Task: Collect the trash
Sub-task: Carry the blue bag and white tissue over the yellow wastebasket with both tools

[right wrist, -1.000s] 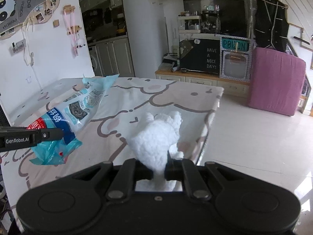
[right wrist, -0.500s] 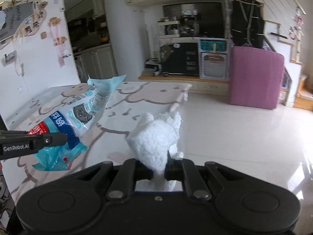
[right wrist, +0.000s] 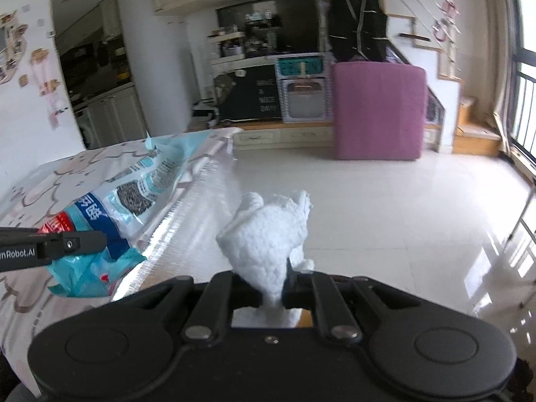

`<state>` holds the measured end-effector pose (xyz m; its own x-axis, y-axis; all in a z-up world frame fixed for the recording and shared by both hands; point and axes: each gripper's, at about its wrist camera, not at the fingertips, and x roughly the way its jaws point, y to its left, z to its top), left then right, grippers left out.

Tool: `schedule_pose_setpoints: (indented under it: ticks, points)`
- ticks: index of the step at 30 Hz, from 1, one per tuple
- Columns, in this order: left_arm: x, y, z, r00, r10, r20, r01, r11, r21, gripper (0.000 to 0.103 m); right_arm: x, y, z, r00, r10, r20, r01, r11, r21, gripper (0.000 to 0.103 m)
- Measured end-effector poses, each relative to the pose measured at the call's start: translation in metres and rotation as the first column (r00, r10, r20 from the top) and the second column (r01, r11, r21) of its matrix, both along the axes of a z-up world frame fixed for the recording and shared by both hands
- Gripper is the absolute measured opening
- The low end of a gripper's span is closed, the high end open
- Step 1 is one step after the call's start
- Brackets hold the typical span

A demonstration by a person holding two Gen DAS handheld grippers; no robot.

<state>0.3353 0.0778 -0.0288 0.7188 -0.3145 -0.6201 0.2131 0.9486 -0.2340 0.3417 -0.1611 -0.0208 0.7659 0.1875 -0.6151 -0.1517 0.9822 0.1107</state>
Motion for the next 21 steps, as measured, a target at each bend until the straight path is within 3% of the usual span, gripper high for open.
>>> schedule_pose_setpoints:
  ticks: [7, 11, 17, 21]
  points:
    - [0.021, -0.029, -0.035, 0.992, -0.056, -0.111, 0.054, 0.998, -0.018, 0.002, 0.002, -0.037, -0.034, 0.995, -0.061, -0.075, 0.061, 0.998, 0.0, 0.009]
    - [0.037, -0.05, -0.063, 0.974, -0.104, -0.201, 0.101, 0.995, -0.022, 0.002, 0.01, -0.053, -0.06, 0.986, -0.095, -0.133, 0.096, 0.995, 0.002, 0.01]
    - [0.063, -0.082, -0.115, 0.917, -0.168, -0.363, 0.156, 0.986, -0.062, 0.002, 0.016, -0.07, -0.09, 0.971, -0.133, -0.197, 0.137, 0.991, 0.008, 0.01]
    - [0.086, -0.108, -0.148, 0.861, -0.217, -0.46, 0.203, 0.976, -0.08, 0.003, 0.023, -0.084, -0.112, 0.958, -0.153, -0.245, 0.157, 0.988, 0.0, 0.01]
